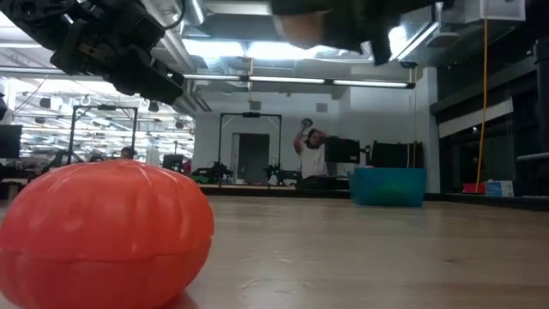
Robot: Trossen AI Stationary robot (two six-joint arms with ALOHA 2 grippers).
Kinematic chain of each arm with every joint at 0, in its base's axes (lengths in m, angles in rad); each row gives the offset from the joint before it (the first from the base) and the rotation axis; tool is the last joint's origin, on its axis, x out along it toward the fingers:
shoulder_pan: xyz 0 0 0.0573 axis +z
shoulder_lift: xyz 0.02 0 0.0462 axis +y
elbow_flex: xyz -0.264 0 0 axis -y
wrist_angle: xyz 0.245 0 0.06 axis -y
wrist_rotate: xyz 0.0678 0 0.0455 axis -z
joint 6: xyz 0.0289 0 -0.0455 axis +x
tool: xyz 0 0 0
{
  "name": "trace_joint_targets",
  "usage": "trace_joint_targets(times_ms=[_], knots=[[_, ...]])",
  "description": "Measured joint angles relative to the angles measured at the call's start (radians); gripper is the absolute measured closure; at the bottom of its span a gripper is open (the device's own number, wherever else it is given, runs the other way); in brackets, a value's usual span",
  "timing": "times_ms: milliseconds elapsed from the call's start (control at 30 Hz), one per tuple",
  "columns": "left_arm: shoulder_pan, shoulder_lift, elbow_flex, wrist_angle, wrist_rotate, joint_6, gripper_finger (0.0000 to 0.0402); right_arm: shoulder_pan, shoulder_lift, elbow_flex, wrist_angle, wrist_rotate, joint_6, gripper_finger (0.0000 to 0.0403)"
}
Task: Pick and placing Produce into tupperware
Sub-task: Put the brown potato into the blue bin
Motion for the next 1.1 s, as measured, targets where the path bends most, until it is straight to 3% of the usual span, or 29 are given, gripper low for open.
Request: trace_joint_targets(times_ms=[200,600,867,1100], knots=[[0.0,0.0,0.0,0.016,0.0,-0.011,0.0397,0.0,-0.176,-0.206,0.082,0.017,-0.063,0.0205],[0.0,0.0,0.0,0.08,0.0,-0.034,0.0384,-0.002,-0.431,-0.494,0.09,0.201,-0.086,0.0205],[0.0,0.0,0.0,0.09,-0.018,-0.062,0.0365,-0.003,-0.539,-0.598,0.092,0.466,-0.079,0.0205],[0.0,0.0,0.0,0.089,-0.019,-0.063,0.035,-0.077,-0.55,-0.604,0.09,0.578,-0.086,0.0205]])
